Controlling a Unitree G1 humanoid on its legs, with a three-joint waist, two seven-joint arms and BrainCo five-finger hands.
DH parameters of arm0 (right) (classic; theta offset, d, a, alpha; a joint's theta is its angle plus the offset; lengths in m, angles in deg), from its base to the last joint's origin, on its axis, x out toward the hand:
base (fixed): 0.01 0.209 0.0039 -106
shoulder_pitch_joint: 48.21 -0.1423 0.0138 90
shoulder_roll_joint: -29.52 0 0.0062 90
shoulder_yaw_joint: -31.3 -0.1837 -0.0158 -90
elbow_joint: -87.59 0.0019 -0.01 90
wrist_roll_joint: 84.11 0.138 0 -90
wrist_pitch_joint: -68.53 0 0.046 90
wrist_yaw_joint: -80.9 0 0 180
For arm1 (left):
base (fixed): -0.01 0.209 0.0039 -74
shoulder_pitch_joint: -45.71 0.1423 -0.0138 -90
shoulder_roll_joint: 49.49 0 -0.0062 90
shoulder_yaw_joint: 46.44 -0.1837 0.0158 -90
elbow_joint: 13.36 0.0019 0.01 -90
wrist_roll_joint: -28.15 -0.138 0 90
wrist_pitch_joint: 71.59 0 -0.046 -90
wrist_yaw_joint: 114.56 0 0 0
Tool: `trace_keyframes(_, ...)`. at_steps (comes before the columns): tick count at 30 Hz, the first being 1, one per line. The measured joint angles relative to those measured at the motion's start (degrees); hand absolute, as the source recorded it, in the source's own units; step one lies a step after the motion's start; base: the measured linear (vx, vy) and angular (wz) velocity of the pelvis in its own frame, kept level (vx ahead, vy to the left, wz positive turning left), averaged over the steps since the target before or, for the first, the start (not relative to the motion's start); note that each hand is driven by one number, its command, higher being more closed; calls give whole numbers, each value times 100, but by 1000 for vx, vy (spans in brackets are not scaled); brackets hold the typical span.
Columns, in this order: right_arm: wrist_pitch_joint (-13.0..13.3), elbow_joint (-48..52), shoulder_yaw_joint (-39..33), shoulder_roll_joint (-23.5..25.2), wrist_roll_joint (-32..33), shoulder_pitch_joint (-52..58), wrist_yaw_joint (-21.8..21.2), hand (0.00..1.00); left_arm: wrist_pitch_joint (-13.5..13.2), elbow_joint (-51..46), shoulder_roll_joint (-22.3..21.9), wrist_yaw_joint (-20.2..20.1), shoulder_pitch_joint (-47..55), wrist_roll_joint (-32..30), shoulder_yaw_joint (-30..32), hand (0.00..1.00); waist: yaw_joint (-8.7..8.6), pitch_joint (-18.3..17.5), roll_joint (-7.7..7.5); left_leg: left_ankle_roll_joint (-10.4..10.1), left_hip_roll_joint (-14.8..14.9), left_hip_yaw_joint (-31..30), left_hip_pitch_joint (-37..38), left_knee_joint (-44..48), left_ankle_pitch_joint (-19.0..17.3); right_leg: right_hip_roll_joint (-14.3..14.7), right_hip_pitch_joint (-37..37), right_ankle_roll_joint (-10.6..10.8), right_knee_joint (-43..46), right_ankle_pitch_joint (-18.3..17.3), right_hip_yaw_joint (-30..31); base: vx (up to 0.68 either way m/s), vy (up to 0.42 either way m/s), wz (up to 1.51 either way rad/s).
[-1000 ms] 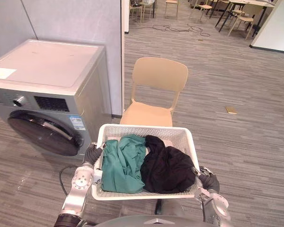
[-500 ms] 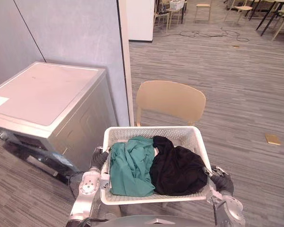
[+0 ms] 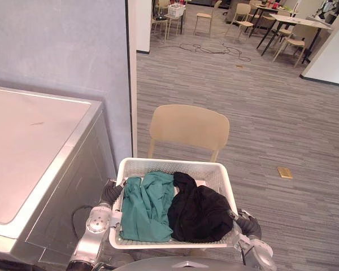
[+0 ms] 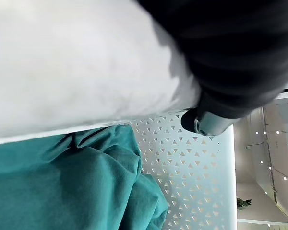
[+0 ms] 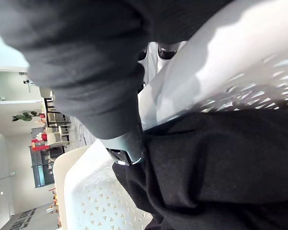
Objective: Pick up the laundry basket with both hands and put the clothes into the washing machine.
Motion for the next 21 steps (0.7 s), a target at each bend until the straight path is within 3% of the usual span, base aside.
trace_keyframes(3, -2, 14, 3, 10, 0, 111, 0, 100, 14, 0, 8, -5, 6, 0, -52, 100, -5, 7, 1, -210, 109, -101, -107, 118, -131, 33, 41, 77, -1623, 90, 18, 16, -149, 18)
trace_keyframes(4, -2, 16, 3, 51, 0, 221, -3, 100, 16, -27, 68, -35, 7, -1, -115, 100, -68, 2, -192, -302, -2, -235, -156, 190, -168, -102, 208, 80, -2311, 227, 48, 49, -218, 57)
trace_keyframes(5, -17, -16, -12, 80, -4, 245, -1, 100, 35, -21, 62, -41, 1, -8, -135, 100, -75, 45, -312, -411, -65, -327, -133, 206, -170, -192, 246, 167, -2399, 585, 0, 133, -386, 69)
trace_keyframes(8, -20, 17, -60, -222, -5, 269, -29, 100, 71, -111, -135, -41, -41, -76, -321, 100, 35, 61, 57, -729, 397, -521, -358, 54, -20, 218, 164, 2, -2630, 751, -382, 156, -329, 21)
trace_keyframes(10, -21, 13, -58, -399, -4, 145, -44, 100, 71, -109, -240, -40, -199, -169, -340, 100, 20, 138, 220, -782, 496, -600, -451, -260, 257, 339, 2, -120, -2727, 886, -520, 109, -171, 13)
trace_keyframes(12, -22, 3, -59, -414, -2, 14, -44, 100, 71, -33, -230, -20, -471, -223, -343, 100, 1, 269, 237, -841, 540, -596, -558, -484, 487, 388, -165, -164, -2689, 925, -605, 60, -115, 15)
trace_keyframes(14, -22, -40, -35, -412, -2, -285, -44, 100, 53, 166, -74, 51, -987, -233, -347, 100, -7, 614, 174, -863, 555, -565, -649, -512, 557, 405, -311, -202, -2641, 962, -609, -17, -60, -2)
trace_keyframes(18, -21, -246, 76, -410, -1, -794, -33, 100, 18, 572, 209, 209, -1672, -291, -376, 100, 1, 1052, -112, -839, 470, -435, -955, -389, 562, 359, -632, -163, -2717, 1159, -444, -88, 41, -15)
trace_keyframes(21, -20, -246, 85, -413, 0, -862, -16, 100, 18, 756, 252, 307, -1812, -349, -396, 100, -14, 1245, -105, -765, 370, -389, -1046, -300, 533, 311, -633, -95, -2897, 1332, -368, -48, 88, -8)
